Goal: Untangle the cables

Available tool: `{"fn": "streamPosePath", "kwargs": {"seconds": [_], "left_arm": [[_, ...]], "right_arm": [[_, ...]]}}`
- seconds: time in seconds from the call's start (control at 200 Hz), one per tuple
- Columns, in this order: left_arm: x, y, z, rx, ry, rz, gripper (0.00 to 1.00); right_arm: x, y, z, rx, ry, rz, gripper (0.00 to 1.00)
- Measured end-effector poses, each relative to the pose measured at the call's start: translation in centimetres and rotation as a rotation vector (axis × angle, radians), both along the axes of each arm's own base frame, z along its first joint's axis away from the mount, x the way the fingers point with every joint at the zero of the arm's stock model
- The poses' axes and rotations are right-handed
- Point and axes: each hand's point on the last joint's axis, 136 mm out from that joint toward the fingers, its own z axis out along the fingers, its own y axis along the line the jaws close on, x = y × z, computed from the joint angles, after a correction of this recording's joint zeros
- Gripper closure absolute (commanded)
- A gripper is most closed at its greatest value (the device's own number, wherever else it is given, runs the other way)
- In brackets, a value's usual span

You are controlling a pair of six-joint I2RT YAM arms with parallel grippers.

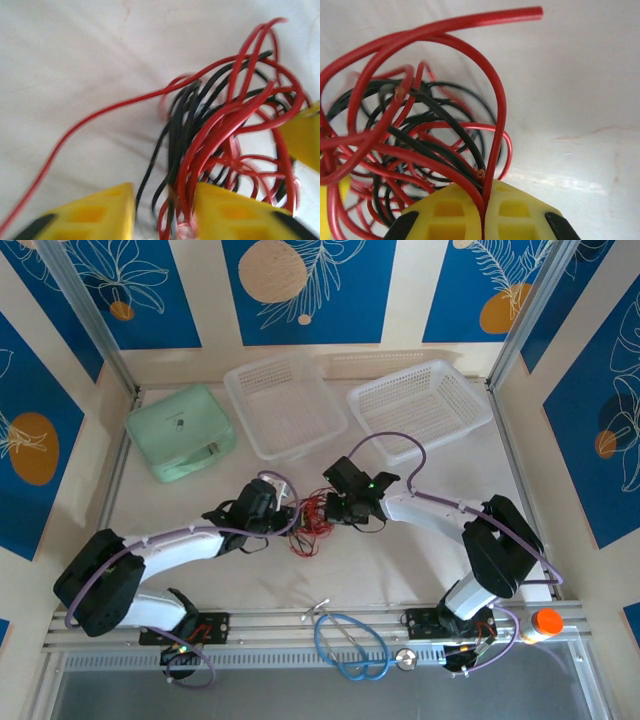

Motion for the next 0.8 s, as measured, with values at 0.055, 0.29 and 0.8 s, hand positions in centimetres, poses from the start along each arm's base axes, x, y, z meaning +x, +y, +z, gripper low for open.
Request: {"fn": "streamPosePath", "kwargs": {"seconds": [0.055, 0.29, 0.8], "left_arm": [[-0.1, 0.2, -0.2, 0.007, 0.011, 0.010, 0.39], [-0.7, -0.1, 1.6, -0.037, -0.009, -0.021, 0.30], [-0.4, -1.7, 3.1, 0.048, -0.095, -0.214, 0.23]], "right_arm": [[-0.2, -0.3, -0.3, -0.014, 0.008, -0.002, 1.00], [-0.5, 0.0, -0.7, 0.006, 0.015, -0.029, 1.00], [-0.9, 0.1, 0.1, -0.071, -0.070, 0.264, 1.00]]}}
